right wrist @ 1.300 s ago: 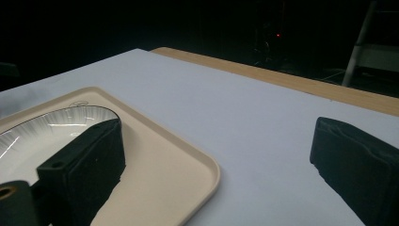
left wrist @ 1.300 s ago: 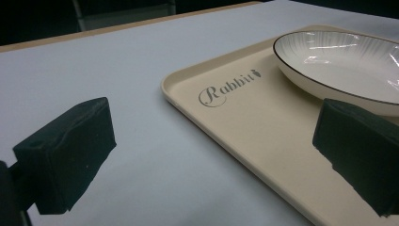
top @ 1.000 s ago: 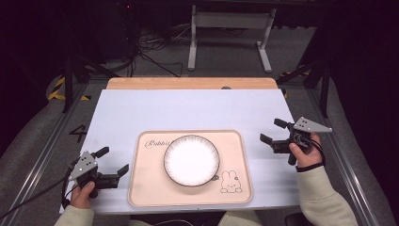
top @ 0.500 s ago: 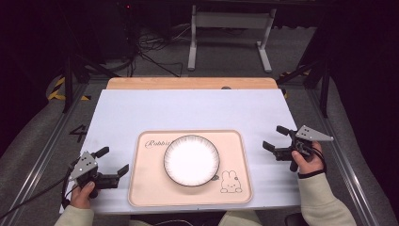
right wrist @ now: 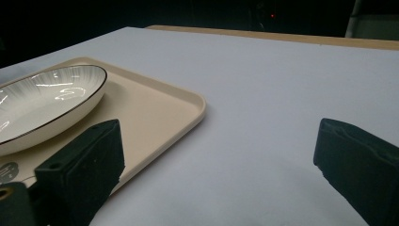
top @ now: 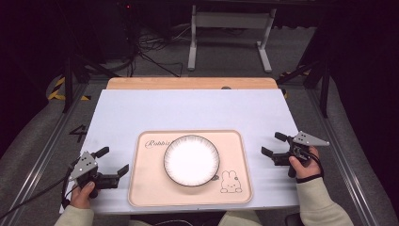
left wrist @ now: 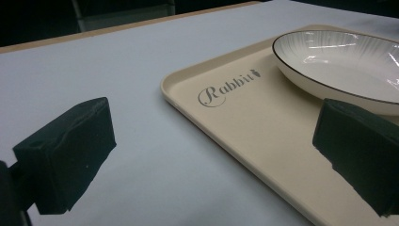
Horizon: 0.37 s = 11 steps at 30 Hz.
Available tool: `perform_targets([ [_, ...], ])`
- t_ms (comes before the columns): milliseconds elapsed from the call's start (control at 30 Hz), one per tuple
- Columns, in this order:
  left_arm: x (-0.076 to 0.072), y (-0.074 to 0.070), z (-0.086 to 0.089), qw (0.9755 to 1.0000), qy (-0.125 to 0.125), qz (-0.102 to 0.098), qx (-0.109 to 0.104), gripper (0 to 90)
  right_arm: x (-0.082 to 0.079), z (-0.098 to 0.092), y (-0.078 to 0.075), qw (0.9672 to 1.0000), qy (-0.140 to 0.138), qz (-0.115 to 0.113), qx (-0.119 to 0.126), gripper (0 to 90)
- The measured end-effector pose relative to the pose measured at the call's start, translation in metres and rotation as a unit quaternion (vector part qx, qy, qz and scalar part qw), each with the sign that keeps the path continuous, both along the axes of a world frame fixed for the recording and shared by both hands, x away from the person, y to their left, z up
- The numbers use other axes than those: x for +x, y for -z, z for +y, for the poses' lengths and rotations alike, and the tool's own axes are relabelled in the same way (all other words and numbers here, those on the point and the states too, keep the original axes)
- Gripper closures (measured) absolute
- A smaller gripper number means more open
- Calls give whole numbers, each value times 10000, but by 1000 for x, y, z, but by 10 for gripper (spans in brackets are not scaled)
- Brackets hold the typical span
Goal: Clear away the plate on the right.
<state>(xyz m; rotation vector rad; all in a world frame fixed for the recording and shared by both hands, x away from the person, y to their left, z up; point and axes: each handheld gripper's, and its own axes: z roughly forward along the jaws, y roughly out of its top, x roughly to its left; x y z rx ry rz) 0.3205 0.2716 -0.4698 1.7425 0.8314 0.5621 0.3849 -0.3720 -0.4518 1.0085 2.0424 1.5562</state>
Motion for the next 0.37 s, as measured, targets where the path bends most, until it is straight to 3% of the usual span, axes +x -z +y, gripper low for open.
perform_targets([
  [367, 0, 0, 0, 10000, -5, -6, 9, 2, 1, 1, 0, 10000, -16, 90, -29, 18],
])
